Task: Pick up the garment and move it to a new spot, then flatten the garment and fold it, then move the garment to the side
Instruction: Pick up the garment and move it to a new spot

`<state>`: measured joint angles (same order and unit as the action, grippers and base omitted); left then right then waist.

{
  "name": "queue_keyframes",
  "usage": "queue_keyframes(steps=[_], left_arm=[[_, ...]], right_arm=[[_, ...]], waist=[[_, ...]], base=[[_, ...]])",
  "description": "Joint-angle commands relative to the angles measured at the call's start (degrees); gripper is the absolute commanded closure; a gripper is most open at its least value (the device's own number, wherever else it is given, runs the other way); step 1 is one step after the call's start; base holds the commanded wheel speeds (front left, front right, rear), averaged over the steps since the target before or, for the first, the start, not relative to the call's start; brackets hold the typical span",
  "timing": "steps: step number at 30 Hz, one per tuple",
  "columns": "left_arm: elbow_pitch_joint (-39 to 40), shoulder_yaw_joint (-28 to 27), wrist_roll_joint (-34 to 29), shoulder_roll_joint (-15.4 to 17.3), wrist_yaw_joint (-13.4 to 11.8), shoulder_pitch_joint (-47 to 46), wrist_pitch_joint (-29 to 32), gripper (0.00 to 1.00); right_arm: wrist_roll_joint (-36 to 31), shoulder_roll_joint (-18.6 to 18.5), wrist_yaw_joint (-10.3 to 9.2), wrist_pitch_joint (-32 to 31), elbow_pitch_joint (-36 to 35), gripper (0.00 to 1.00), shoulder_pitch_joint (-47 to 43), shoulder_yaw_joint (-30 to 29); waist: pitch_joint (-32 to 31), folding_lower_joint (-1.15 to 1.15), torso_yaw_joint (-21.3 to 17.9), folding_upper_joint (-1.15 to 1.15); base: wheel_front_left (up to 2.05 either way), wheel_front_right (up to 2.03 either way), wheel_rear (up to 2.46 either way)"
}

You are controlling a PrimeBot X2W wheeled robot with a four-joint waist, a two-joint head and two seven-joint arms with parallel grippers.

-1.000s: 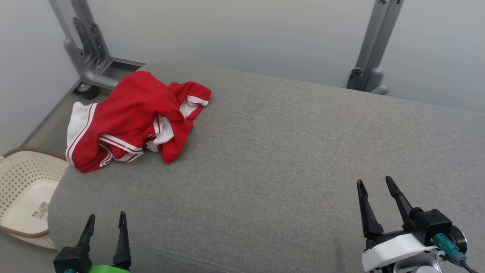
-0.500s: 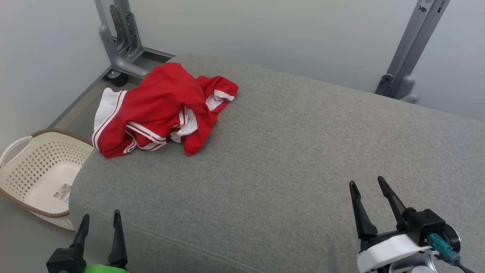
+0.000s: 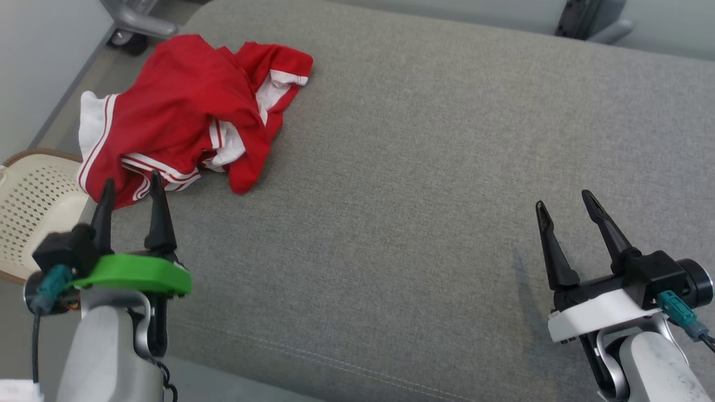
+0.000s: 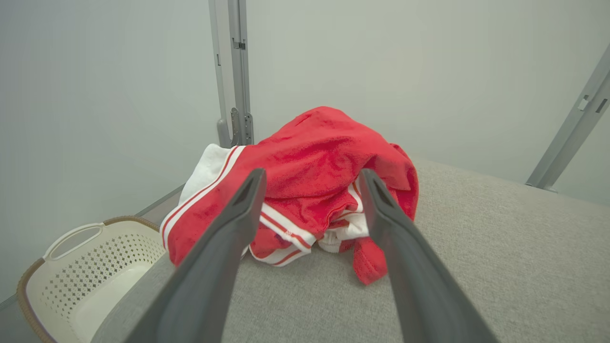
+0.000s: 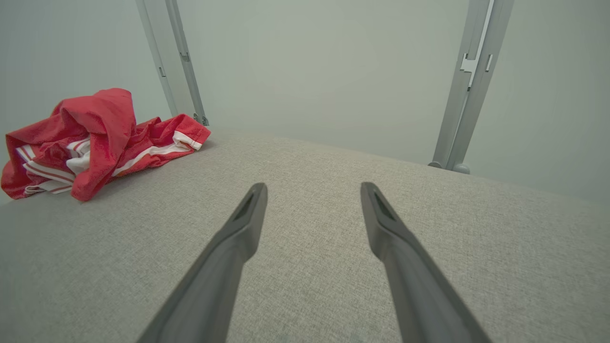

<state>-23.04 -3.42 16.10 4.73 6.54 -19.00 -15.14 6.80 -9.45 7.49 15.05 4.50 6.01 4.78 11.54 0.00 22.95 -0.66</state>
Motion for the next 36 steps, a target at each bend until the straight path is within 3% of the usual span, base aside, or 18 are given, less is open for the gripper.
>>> queue_keyframes(steps=[1, 16, 25, 26, 27, 28, 33, 36], left_arm=[[-0.2, 0.0, 0.4, 0.6, 0.2, -1.6, 0.0, 0.00], [-23.4, -1.2, 4.3, 9.4, 0.9, -23.1, 1.0, 0.00], [-38.0, 1.8, 2.8, 11.7, 0.8, -29.8, 1.8, 0.00], [-38.8, 1.9, 3.0, 11.7, 0.8, -30.2, 1.6, 0.35], [-39.3, 1.8, 3.3, 11.7, 0.8, -30.7, 1.3, 0.87], [-39.6, 1.6, 3.5, 11.8, 0.8, -31.1, 0.9, 1.00], [-38.4, 0.7, 4.1, 11.5, 0.4, -31.0, -0.1, 1.00], [-32.6, -0.3, 2.8, 11.3, -1.1, -28.7, -0.1, 1.00]], right_arm=[[-0.4, -0.5, 0.00, 0.2, -0.2, 0.00, 0.9, 0.0], [-0.8, -2.5, 0.00, 0.2, -1.0, 0.00, 4.4, 0.5], [-1.0, -2.9, 0.00, 0.2, -0.8, 0.00, 5.0, 1.9], [-1.0, -2.9, 0.00, 0.2, -0.8, 0.00, 5.0, 2.0], [-1.0, -2.9, -0.01, 0.2, -0.7, 0.00, 4.9, 2.0], [-1.0, -2.9, -0.01, 0.2, -0.6, 0.00, 4.8, 1.9], [-0.5, -1.8, 0.00, 0.2, 0.2, 0.00, 3.1, 1.3], [-0.1, -0.7, 0.00, 0.2, 0.5, 0.00, 2.1, 1.1]], waist=[[8.3, 0.00, -2.9, 0.66], [16.4, 0.00, -6.3, 0.66], [18.3, 0.00, -7.9, 0.66], [18.3, 0.00, -7.9, 0.66], [18.3, 0.00, -7.9, 0.66], [18.2, 0.00, -7.9, 0.66], [15.8, 0.00, -7.2, 0.66], [13.3, 0.00, -6.5, 0.66]], base=[[0.00, 0.00, 0.00], [0.00, 0.00, 0.00], [0.00, 0.00, 0.00], [0.00, 0.00, 0.00], [0.00, 0.00, 0.00], [0.00, 0.00, 0.00], [0.00, 0.00, 0.00], [0.00, 0.00, 0.00]])
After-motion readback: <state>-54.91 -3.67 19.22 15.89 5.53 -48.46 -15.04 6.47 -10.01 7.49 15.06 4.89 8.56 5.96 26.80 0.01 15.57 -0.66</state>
